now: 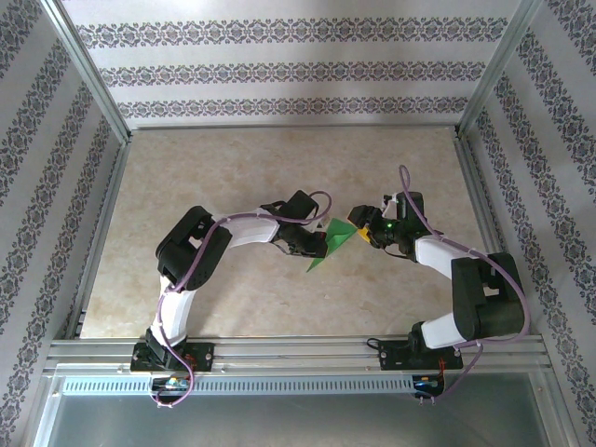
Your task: Fold a paper plane with a square sheet of paper (pick it up from the middle)
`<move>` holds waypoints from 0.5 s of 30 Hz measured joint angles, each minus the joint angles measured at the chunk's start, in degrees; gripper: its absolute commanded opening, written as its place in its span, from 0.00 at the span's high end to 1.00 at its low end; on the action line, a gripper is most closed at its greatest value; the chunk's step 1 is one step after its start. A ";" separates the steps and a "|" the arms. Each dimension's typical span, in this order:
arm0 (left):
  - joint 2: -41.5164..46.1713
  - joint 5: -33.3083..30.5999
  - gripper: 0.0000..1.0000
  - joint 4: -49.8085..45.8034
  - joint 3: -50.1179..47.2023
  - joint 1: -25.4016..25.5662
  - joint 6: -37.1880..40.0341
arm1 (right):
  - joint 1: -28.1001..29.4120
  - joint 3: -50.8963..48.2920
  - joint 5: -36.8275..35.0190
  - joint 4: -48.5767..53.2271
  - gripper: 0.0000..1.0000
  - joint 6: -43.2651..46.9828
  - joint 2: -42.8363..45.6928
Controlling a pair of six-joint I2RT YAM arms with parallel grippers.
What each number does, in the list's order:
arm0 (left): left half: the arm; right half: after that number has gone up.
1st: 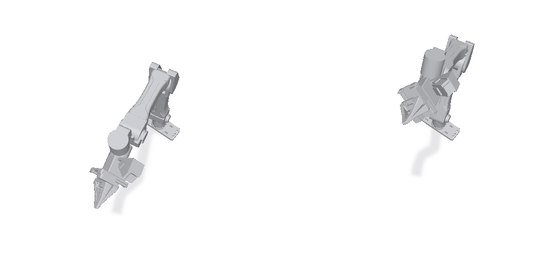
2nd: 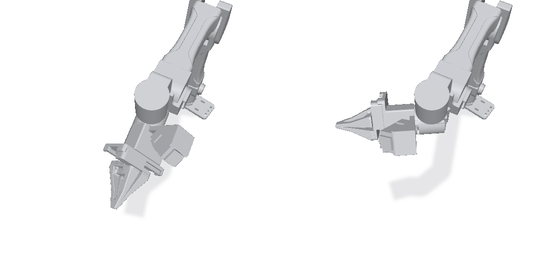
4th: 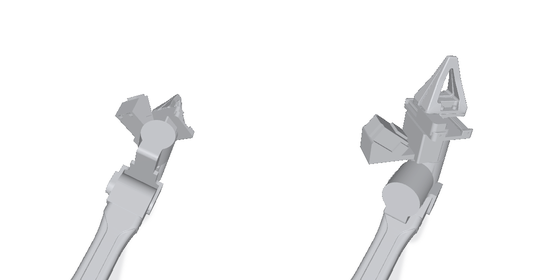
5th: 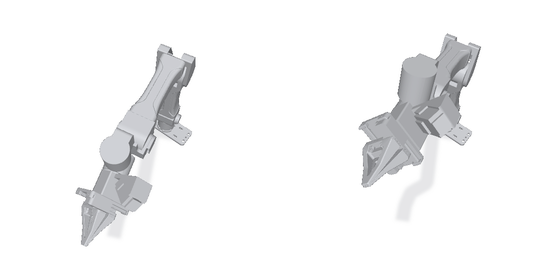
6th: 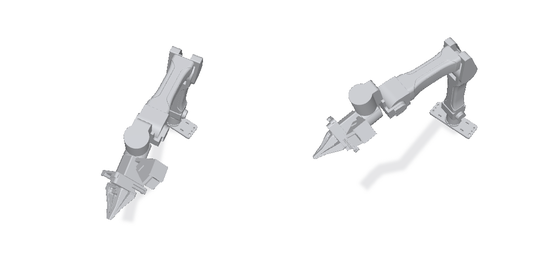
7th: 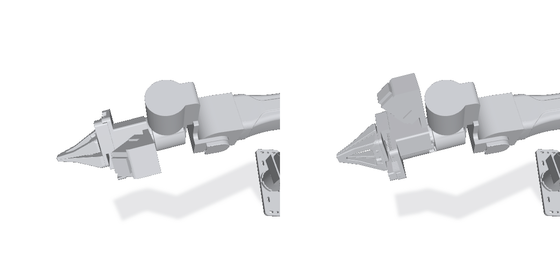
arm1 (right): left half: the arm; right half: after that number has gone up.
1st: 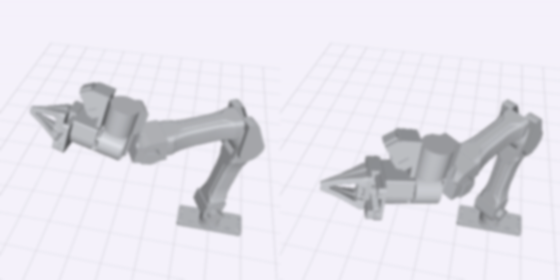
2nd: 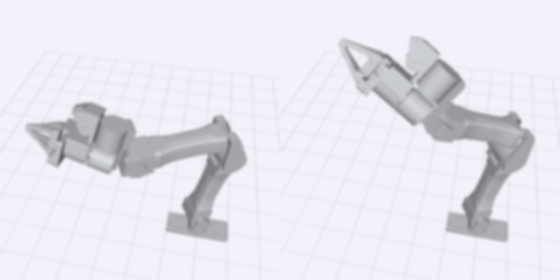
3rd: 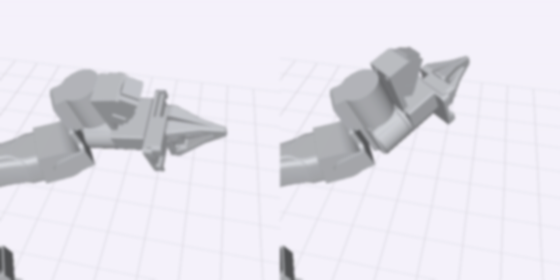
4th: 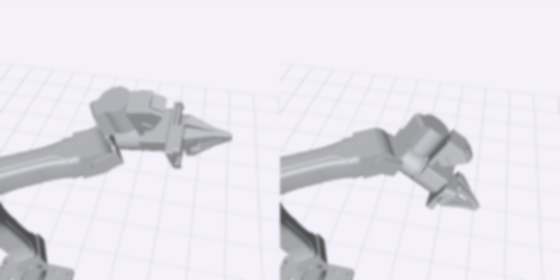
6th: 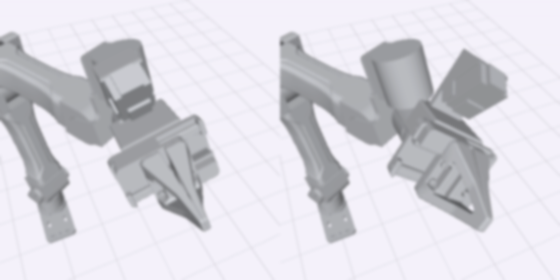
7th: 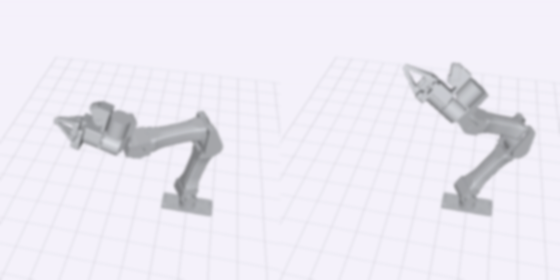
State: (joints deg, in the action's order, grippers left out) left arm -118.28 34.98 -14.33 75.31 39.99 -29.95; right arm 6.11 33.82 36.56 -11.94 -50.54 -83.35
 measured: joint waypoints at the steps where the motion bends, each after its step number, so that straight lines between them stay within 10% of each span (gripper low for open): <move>1: 0.00 0.22 1.00 0.15 0.00 -0.11 -0.35 | 0.00 -0.11 0.22 -0.44 0.34 0.00 -0.07; 15: -0.42 4.37 1.00 2.58 -0.22 -2.60 -7.10 | 0.98 -0.92 1.95 -3.52 0.40 0.90 -1.46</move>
State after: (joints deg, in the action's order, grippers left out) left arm -118.69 39.35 -11.75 75.09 37.39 -37.06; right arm 7.09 32.91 38.50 -15.46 -49.65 -84.82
